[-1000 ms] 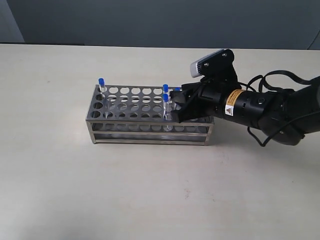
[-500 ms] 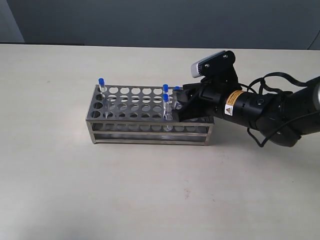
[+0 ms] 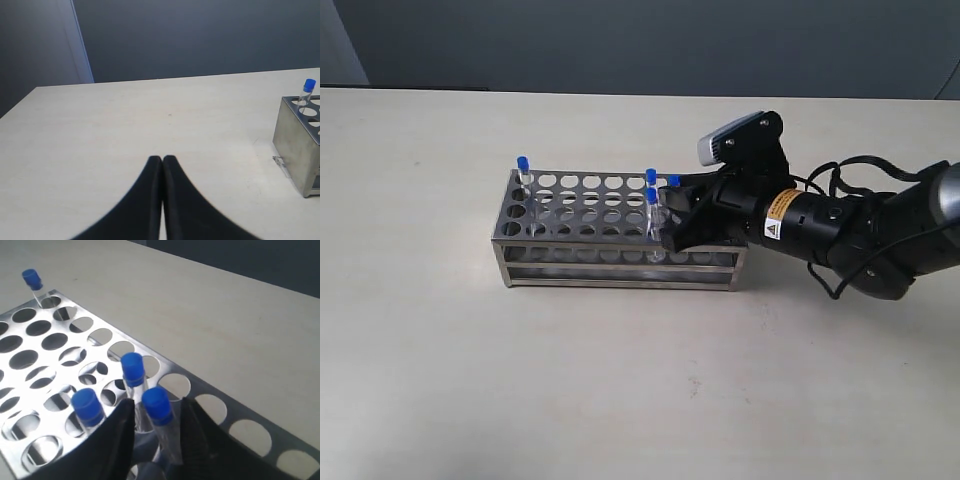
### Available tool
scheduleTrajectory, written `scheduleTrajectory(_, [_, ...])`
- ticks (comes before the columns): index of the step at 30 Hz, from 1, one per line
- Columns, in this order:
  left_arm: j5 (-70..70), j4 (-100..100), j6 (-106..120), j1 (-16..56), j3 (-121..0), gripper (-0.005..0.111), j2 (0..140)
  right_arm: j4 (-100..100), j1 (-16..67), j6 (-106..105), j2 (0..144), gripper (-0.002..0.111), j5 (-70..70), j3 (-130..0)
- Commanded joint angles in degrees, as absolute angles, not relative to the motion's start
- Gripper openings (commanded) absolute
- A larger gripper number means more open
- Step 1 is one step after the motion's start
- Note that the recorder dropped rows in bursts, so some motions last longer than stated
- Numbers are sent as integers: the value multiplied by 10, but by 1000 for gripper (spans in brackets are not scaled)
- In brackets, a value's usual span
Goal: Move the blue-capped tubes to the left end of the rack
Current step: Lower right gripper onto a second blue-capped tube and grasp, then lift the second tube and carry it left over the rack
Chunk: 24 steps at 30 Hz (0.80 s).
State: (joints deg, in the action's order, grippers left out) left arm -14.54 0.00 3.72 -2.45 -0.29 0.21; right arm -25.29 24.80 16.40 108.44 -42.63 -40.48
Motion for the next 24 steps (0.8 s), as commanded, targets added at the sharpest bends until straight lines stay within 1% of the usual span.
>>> scheduleTrajectory(1, [-137,0,35,-21,0,0,0,-227,246,165,1088,31,-443,-405])
scheduleTrajectory(3, [-137,0,35,-21,0,0,0,-204,246,165,1088,31,-443,-405])
scheduleTrajectory(5, [-137,0,35,-21,0,0,0,-189,246,165,1088,27,-443,-405])
scheduleTrajectory(9, [-137,0,35,-21,0,0,0,-188,246,165,1088,-1,-444,-405])
scheduleTrajectory(16, [-137,0,35,-21,0,0,0,-191,246,165,1075,0,-428,-405])
scheduleTrajectory(24, [-137,0,35,-21,0,0,0,-213,246,161,961,0,-384,-405])
